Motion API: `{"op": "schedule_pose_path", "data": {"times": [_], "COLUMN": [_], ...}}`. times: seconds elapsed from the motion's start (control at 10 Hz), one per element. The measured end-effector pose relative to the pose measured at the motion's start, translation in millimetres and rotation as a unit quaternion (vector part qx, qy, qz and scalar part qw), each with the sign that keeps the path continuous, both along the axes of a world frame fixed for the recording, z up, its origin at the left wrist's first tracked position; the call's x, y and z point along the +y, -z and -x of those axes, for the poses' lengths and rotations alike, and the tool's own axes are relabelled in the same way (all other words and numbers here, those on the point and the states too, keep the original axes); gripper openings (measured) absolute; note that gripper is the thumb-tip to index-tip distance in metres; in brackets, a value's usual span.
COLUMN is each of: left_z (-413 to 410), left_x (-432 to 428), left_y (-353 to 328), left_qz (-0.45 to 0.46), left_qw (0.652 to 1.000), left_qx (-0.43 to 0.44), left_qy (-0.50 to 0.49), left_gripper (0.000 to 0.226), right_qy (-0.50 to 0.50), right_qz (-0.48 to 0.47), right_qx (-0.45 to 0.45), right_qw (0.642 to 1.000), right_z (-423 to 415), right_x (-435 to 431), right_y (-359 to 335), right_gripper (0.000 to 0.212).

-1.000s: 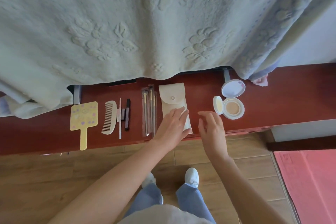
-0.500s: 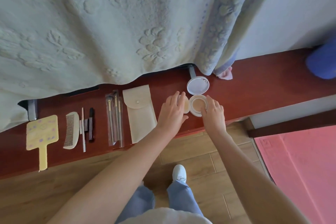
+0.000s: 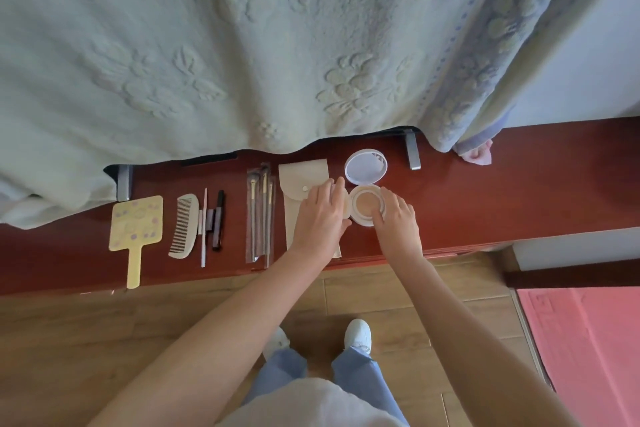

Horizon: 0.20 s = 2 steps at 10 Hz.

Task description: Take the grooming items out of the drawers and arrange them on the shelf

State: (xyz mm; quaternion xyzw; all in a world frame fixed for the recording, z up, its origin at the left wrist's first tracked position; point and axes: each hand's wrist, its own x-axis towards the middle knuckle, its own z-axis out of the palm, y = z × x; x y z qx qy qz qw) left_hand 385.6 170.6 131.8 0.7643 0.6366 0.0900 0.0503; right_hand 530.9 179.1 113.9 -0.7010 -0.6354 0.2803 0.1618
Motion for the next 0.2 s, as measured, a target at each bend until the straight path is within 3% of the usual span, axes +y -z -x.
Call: {"op": "schedule_pose_path", "data": {"times": [0.2], "left_z": [9], "left_x": [-7], "left_y": [-2], "left_qz": [0.012], "left_qw": [1.0], "left_qx": [-0.003], "left_qy": [-0.026], "left_gripper": [0.081], "right_qy": [-0.016], "right_qz": [-0.013], "right_qx": [-0.012], "right_qw": [1.0], "right_z": [6], "right_x": [-4], "right_y": [-14], "right_gripper": [0.043]}}
